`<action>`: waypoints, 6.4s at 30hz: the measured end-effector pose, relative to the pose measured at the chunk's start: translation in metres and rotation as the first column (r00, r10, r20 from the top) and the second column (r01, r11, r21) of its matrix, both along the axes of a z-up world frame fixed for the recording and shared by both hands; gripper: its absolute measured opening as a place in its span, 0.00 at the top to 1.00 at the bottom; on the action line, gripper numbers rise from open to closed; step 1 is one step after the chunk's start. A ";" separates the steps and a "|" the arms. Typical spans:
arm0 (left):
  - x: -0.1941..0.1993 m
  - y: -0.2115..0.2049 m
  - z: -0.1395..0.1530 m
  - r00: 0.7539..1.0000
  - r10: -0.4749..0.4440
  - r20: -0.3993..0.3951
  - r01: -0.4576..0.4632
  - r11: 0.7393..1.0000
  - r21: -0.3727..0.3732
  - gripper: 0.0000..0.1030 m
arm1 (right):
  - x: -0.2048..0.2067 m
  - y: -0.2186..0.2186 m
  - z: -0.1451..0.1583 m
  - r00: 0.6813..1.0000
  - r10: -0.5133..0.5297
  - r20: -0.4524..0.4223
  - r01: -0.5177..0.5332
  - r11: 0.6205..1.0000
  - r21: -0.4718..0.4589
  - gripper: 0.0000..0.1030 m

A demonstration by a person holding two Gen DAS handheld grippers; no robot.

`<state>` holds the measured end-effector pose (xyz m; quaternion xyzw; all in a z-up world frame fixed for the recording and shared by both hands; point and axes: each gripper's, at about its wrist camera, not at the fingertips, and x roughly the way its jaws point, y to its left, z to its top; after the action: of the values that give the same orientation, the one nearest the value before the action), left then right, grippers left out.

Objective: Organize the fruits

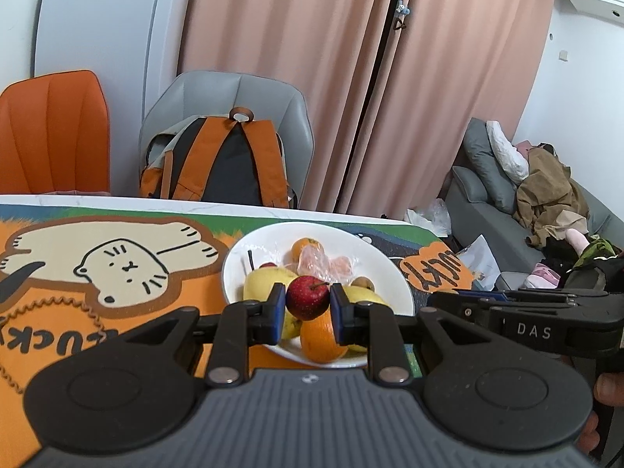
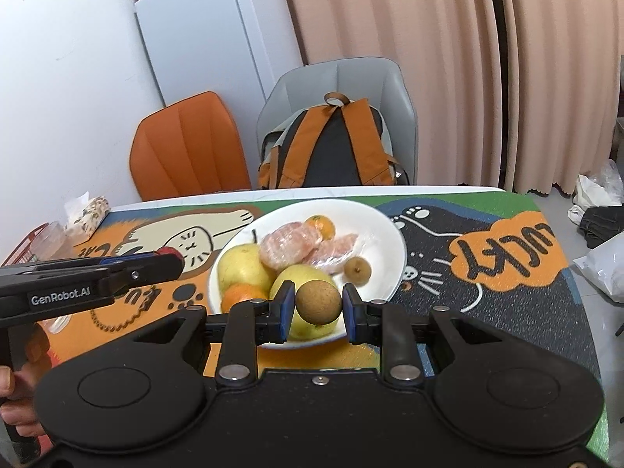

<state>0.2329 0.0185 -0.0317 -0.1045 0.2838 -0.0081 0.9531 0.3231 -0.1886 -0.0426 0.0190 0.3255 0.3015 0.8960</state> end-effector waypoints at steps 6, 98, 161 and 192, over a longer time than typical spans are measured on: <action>0.016 0.003 0.002 1.000 -0.002 -0.002 0.002 1.000 0.009 0.78 | 0.021 0.001 0.001 1.000 -0.013 -0.005 0.013 1.000 0.010 0.76; -0.055 -0.009 0.010 0.996 0.049 -0.073 -0.049 0.999 0.011 0.10 | -0.060 -0.038 0.013 0.999 -0.026 -0.020 0.028 0.994 0.108 0.11; -0.206 -0.006 0.042 0.996 0.086 0.032 -0.088 0.993 0.073 0.00 | -0.196 -0.048 0.061 0.996 0.018 0.082 -0.027 0.994 0.109 0.00; -0.209 -0.007 0.042 0.996 0.080 0.028 -0.082 0.994 0.076 0.00 | -0.199 -0.046 0.063 0.996 0.018 0.087 -0.026 0.995 0.094 0.00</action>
<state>0.0236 0.0116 0.0102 -0.0791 0.2674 0.0402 0.9595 0.1237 -0.2342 0.0203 0.0451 0.2720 0.3269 0.9040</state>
